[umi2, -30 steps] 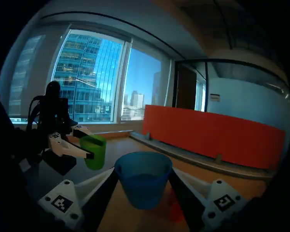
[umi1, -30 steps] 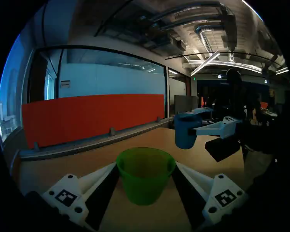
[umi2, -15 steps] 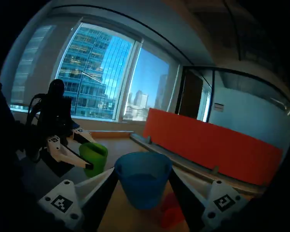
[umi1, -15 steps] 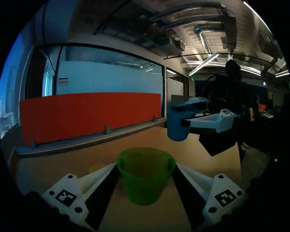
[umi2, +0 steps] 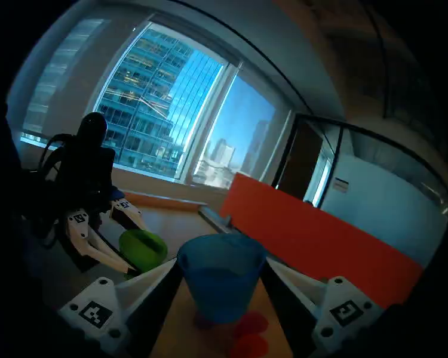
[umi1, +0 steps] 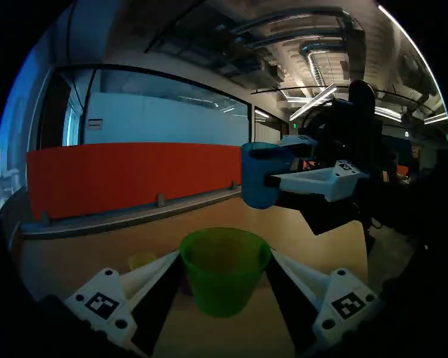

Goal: Pour water

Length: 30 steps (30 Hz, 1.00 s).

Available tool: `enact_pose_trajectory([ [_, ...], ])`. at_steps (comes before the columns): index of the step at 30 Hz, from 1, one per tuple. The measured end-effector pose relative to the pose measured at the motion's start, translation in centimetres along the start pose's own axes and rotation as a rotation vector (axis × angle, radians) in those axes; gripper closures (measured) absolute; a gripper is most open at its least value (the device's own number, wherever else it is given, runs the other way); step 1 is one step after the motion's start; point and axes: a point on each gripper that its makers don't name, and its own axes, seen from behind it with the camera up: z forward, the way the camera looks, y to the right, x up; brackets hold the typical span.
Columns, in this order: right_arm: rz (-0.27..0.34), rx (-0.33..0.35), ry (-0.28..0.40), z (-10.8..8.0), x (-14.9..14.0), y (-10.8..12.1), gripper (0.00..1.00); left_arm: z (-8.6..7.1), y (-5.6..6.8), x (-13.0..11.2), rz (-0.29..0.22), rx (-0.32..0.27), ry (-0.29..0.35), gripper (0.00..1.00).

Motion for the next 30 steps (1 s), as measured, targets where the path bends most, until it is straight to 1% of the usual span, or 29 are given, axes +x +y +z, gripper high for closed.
enact_pose_trajectory([
  [11, -0.122, 0.006, -0.005, 0.9, 1.3, 0.0, 0.10, 0.3, 0.9, 0.3, 0.012, -0.017, 0.005, 0.12],
  [21, -0.233, 0.018, 0.002, 1.9, 2.7, -0.1, 0.10, 0.5, 1.7, 0.7, 0.012, -0.036, 0.013, 0.12],
  [24, -0.266, 0.024, -0.001, 2.2, 2.9, -0.2, 0.10, 0.6, 1.9, 0.7, 0.011, -0.040, 0.013, 0.12],
  [30, -0.335, 0.017, -0.011, 2.7, 3.1, 0.0, 0.10, 0.9, 2.2, 0.7, 0.011, -0.052, 0.011, 0.12],
])
